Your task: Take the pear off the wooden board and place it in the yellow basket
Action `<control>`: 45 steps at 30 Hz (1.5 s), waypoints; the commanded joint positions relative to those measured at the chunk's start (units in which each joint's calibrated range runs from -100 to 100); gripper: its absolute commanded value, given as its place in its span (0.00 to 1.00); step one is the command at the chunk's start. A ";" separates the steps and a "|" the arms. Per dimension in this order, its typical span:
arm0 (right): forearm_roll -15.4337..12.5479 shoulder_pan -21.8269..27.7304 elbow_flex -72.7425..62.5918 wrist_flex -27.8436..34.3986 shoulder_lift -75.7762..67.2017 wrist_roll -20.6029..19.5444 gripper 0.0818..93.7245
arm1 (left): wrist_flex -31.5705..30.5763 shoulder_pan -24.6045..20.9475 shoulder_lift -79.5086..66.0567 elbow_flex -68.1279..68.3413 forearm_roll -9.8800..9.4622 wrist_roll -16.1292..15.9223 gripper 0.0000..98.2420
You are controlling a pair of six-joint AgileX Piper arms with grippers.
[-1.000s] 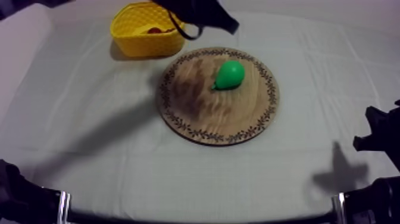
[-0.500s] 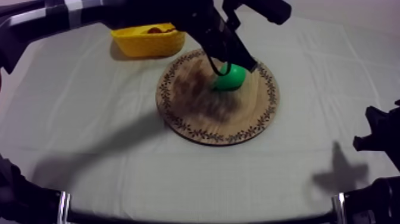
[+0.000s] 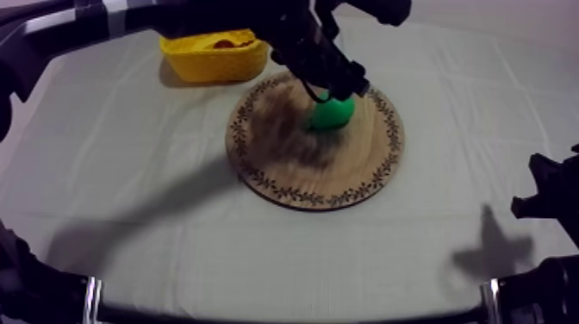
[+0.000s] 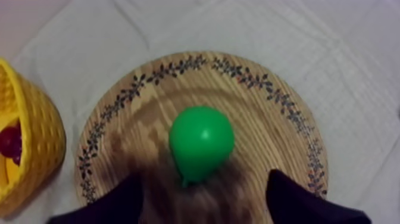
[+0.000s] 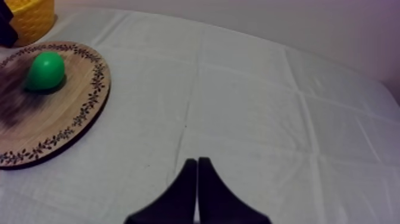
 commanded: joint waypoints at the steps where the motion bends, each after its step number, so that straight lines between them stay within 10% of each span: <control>1: 0.01 -0.01 0.05 0.00 0.01 0.02 0.00 | 1.57 -0.01 -0.14 -0.04 0.11 0.24 0.94; 45: 0.01 -0.01 0.05 0.00 0.01 0.02 0.00 | 2.52 -0.15 23.53 -19.56 -0.97 -2.32 0.91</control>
